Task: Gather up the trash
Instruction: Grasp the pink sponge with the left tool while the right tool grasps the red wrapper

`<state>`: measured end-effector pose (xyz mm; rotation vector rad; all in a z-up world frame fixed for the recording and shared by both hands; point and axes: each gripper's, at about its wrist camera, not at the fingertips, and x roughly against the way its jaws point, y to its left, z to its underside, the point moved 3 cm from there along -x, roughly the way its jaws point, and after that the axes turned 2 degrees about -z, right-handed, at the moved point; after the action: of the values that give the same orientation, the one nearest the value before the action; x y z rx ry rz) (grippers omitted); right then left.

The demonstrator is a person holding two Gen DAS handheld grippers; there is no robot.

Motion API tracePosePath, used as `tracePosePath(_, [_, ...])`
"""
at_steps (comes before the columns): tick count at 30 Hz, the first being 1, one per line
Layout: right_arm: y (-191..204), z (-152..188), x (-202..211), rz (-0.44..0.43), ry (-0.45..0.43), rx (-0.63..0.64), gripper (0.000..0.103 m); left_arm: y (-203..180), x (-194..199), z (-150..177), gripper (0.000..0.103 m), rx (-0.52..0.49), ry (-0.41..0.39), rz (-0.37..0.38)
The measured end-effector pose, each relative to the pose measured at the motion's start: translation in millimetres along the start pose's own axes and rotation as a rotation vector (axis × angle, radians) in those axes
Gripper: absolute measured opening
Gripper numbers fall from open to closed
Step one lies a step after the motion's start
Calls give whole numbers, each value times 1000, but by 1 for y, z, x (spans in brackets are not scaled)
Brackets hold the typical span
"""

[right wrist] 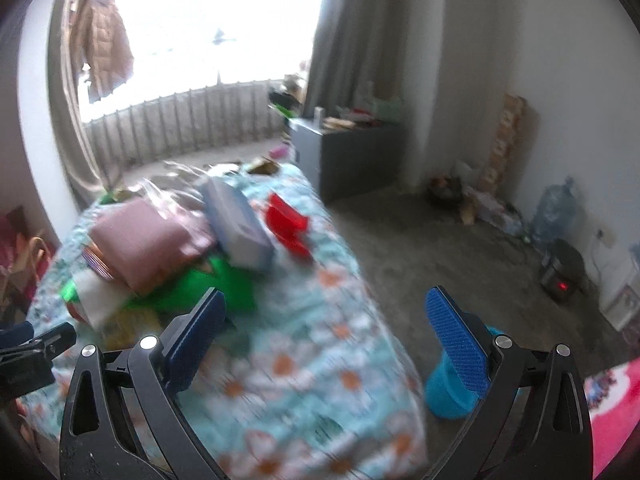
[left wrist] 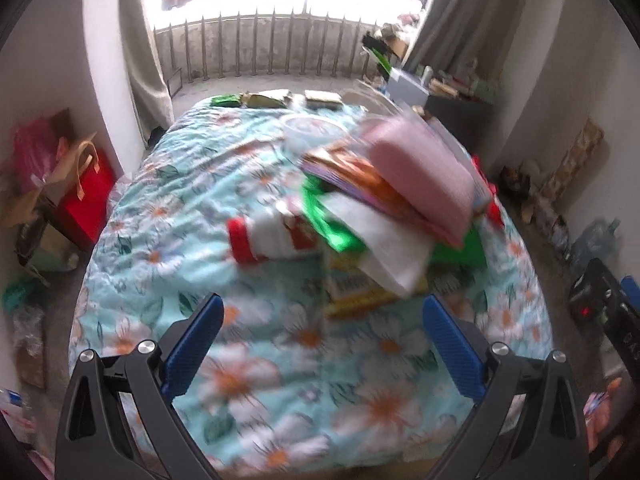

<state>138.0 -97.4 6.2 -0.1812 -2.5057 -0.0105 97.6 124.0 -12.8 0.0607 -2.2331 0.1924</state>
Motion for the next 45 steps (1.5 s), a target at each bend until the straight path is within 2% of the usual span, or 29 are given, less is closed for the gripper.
tracePosePath(3, [12, -6, -17, -90, 28, -3, 96, 22, -3, -14, 98, 58, -27, 100])
tracePosePath(5, [17, -8, -27, -150, 51, -30, 96, 35, -5, -24, 97, 112, -41, 213])
tracePosePath(7, [17, -9, -36, -192, 60, -68, 96, 39, -8, -35, 97, 142, -35, 218])
tracePosePath(12, [10, -11, -47, -196, 82, -95, 96, 35, -12, -60, 97, 136, -65, 288])
tracePosePath(17, [-4, -13, -63, -200, 134, -150, 96, 12, -20, -82, 97, 40, -100, 304])
tracePosePath(23, [-17, -13, -77, -245, 178, -213, 96, -10, -34, -92, 97, -7, -68, 376])
tracePosePath(24, [-19, -12, -80, -256, 190, -226, 96, -13, -37, -92, 93, -10, -63, 386])
tracePosePath(31, [-25, -9, -93, -292, 224, -256, 95, -17, -73, -96, 70, 26, 7, 381])
tracePosePath(36, [-29, -10, -103, -303, 238, -266, 92, -17, -82, -97, 61, 34, 16, 396])
tracePosePath(40, [-32, -12, -113, -312, 248, -272, 86, -22, -76, -97, 50, -12, -1, 394])
tracePosePath(45, [-32, -21, -127, -312, 242, -252, 79, -31, -70, -96, 47, -75, -27, 360])
